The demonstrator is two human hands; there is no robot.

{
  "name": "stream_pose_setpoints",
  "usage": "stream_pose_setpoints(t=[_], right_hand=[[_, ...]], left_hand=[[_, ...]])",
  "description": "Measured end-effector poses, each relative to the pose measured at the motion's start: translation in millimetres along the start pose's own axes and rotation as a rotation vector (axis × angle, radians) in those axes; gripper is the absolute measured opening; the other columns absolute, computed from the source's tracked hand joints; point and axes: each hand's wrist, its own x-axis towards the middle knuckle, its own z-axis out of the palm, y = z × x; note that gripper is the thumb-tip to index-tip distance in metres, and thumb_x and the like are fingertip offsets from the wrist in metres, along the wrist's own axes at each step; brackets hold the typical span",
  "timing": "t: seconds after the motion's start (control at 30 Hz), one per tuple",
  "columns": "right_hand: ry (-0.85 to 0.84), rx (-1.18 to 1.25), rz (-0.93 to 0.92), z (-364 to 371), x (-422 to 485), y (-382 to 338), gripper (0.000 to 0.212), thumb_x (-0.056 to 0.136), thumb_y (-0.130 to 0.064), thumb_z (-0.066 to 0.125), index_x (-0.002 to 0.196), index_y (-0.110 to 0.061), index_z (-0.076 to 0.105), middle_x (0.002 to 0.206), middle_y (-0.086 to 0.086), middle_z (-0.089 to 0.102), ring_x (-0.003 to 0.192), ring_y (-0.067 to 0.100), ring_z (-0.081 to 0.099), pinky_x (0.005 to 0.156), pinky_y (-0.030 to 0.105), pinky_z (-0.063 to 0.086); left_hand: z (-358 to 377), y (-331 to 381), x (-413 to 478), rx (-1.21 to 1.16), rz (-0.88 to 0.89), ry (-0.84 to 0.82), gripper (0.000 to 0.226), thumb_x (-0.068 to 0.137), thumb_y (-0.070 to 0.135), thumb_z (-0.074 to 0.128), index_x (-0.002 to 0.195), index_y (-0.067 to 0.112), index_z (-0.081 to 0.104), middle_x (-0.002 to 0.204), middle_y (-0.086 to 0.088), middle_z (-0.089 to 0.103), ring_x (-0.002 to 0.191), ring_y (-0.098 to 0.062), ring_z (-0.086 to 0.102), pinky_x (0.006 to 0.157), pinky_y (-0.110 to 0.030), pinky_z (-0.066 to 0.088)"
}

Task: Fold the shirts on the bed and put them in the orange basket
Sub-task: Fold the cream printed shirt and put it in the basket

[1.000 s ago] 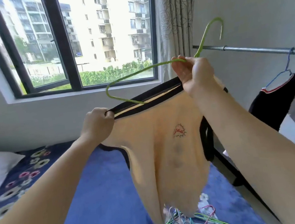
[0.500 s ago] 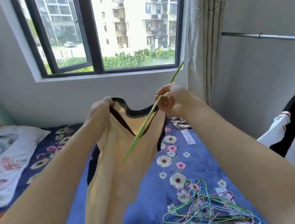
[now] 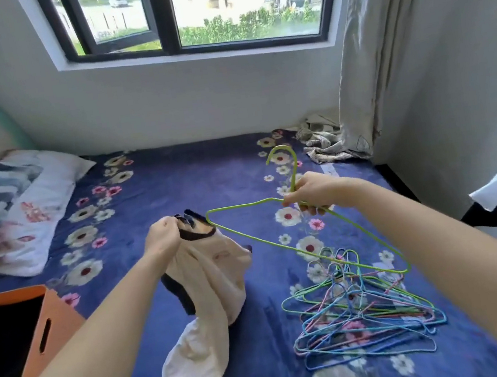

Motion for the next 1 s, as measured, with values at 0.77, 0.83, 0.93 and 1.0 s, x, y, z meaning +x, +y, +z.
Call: stream_pose_setpoints(t=[0.77, 0.83, 0.93, 1.0], right_hand=[[-0.409, 0.264, 0.0, 169, 60, 135, 0.06, 0.069, -0.025, 0.083, 0.12, -0.022, 0.052, 0.108, -0.005, 0.054, 0.093, 0.011, 0.055, 0.082, 0.028, 0.047], [-0.37, 0.354, -0.157, 192, 51, 108, 0.058, 0.066, -0.024, 0.083, 0.113, -0.037, 0.051, 0.104, -0.015, 0.057, 0.095, 0.005, 0.055, 0.085, 0.022, 0.046], [-0.062, 0.454, -0.169, 203, 49, 77, 0.042, 0.078, -0.003, 0.06, 0.08, -0.044, 0.056, 0.079, -0.022, 0.059, 0.081, 0.004, 0.054, 0.07, 0.017, 0.044], [0.037, 0.48, -0.112, 200, 54, 67, 0.029, 0.074, -0.004, 0.045, 0.06, -0.027, 0.055, 0.063, -0.013, 0.053, 0.072, 0.01, 0.048, 0.062, 0.025, 0.039]], left_hand=[[103, -55, -31, -0.669, -0.694, -0.318, 0.008, 0.088, 0.009, 0.062, 0.087, 0.001, 0.062, 0.073, -0.008, 0.062, 0.053, -0.012, 0.066, 0.054, -0.018, 0.056], [107, -50, -33, -0.709, -0.673, -0.324, 0.009, 0.088, 0.009, 0.061, 0.09, 0.0, 0.062, 0.076, -0.01, 0.064, 0.055, -0.014, 0.067, 0.056, -0.021, 0.057], [101, -48, -36, -0.675, -0.618, -0.385, 0.014, 0.09, 0.015, 0.057, 0.094, 0.003, 0.064, 0.083, -0.01, 0.07, 0.067, -0.018, 0.069, 0.064, -0.025, 0.058], [89, -57, -35, -0.576, -0.574, -0.389, 0.02, 0.092, 0.023, 0.054, 0.094, 0.007, 0.066, 0.09, -0.008, 0.071, 0.077, -0.019, 0.067, 0.073, -0.028, 0.054]])
